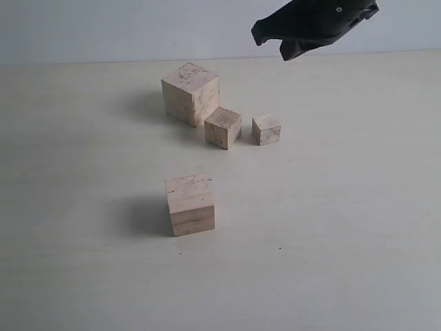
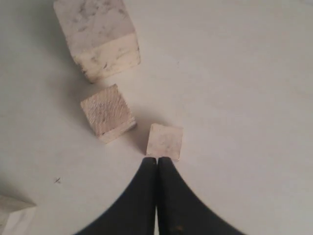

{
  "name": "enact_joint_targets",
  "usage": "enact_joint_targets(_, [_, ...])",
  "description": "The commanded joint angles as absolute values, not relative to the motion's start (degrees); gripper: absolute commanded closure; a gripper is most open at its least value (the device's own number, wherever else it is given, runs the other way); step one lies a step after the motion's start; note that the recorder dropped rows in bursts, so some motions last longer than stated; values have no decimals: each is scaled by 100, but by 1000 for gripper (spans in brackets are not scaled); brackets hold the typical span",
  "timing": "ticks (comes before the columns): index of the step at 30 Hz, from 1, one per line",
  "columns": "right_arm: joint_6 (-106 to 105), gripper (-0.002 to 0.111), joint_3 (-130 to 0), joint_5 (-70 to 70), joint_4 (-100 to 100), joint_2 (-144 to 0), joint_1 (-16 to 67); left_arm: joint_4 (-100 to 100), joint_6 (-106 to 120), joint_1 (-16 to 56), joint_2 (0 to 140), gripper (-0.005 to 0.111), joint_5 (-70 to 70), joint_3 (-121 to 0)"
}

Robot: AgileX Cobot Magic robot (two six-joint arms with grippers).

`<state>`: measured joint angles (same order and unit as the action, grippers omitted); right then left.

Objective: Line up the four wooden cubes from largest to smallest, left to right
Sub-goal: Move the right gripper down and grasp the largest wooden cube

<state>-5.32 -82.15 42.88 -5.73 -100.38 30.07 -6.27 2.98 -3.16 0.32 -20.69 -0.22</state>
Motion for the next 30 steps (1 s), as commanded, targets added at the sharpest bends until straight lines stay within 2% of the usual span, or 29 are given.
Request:
enact_joint_targets(1, [-589,107,-8292,3500,-81,-10018,3021,-616,270,-281,0,107,-2032,0])
enact_joint_targets(3, [-817,101,-8292,3227,-93,-10018,3021,-616,270,-281,0,107,-2032,0])
enact_joint_targets(5, [-1191,84,-8292,2987,-190,-10076,3021,-616,270,-281,0,107,-2032,0])
enact_joint_targets(6, [-1416,66,-8292,2934,-340,-10149,3021,-616,270,-281,0,107,-2032,0])
enact_joint_targets(7, [-1521,53,-8292,2903,-516,-10196,3021,-616,270,-281,0,107,-2032,0])
enact_joint_targets(8, [-1663,24,-8292,2765,-922,-10316,3021,-616,270,-281,0,107,-2032,0])
enact_joint_targets(9, [-1674,10,-8292,2683,-1152,-10391,3021,-616,270,-281,0,107,-2032,0])
enact_joint_targets(10, [-1717,4,-8292,2472,-1515,-10516,3021,-616,270,-281,0,107,-2032,0])
enact_joint_targets(15, [-2632,4,-8381,2100,-2388,-10989,3032,-616,270,-281,0,107,-2032,0])
enact_joint_targets(19, [-4561,4,-8731,2142,-3909,-11442,3032,-616,270,-281,0,107,-2032,0])
enact_joint_targets(25, [-7375,4,-9312,2948,-5707,-12022,3032,-616,270,-281,0,107,-2032,0])
enact_joint_targets(30, [-8247,4,-9815,3085,-6253,-12757,3032,-616,270,-281,0,107,-2032,0])
